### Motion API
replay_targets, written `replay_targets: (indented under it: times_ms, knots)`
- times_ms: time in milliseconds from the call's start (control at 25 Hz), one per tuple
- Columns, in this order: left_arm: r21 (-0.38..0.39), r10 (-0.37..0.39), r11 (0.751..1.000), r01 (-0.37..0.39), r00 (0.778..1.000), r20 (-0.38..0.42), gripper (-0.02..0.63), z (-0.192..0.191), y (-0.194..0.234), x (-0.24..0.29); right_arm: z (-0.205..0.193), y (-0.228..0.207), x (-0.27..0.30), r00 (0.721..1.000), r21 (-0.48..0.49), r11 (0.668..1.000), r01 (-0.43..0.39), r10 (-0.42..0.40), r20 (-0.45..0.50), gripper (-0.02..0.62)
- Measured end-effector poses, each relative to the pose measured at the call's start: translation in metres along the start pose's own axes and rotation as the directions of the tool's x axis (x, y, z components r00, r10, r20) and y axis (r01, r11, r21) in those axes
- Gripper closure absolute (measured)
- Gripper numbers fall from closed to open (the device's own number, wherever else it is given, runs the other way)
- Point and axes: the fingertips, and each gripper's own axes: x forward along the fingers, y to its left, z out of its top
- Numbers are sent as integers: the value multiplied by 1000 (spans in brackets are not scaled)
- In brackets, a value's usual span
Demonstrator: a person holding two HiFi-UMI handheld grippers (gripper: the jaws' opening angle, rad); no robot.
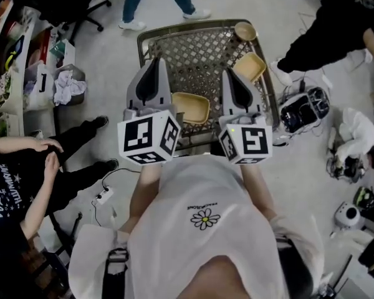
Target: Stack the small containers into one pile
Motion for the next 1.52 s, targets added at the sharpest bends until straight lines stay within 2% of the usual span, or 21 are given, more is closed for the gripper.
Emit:
replay_targets:
  times_ms: [200,560,720,920,1040,1120,1200,1280,1360,1520]
  knots:
    - [-9,11,1000,-10,999,50,575,12,-5,-9,8,0,-15,1000,6,1000,-4,4,30,557]
    - [6,22,1000,-22,998,53,574,14,-22,-5,21,-17,-22,998,-9,1000,-16,17,67,557]
    - [-13,19,1000,-19,998,62,571,14,-37,2,24,-40,-17,998,-31,999,-29,31,51,555]
    - [-86,13,996,-14,1000,-12,467,-18,-71,36,26,-98,-6,996,-74,994,-86,85,-20,552]
    - [-142,12,990,-23,997,-79,420,-47,-92,66,23,-140,12,986,-75,986,-151,146,-79,494]
    - [-200,6,979,-32,992,-129,407,-71,-102,88,14,-165,28,971,-68,975,-210,199,-134,459]
    - [-274,18,959,-67,983,-181,407,-101,-107,105,-3,-186,43,943,-61,961,-271,253,-218,451]
    - [-304,54,943,-132,966,-252,407,-138,-113,115,-26,-206,54,898,-40,941,-337,308,-313,448]
    - [-291,93,937,-191,943,-319,407,-173,-120,122,-48,-223,62,850,-31,917,-397,355,-389,448]
    - [-305,149,907,-291,898,-414,407,-234,-126,135,-96,-248,83,759,-63,862,-504,406,-509,448]
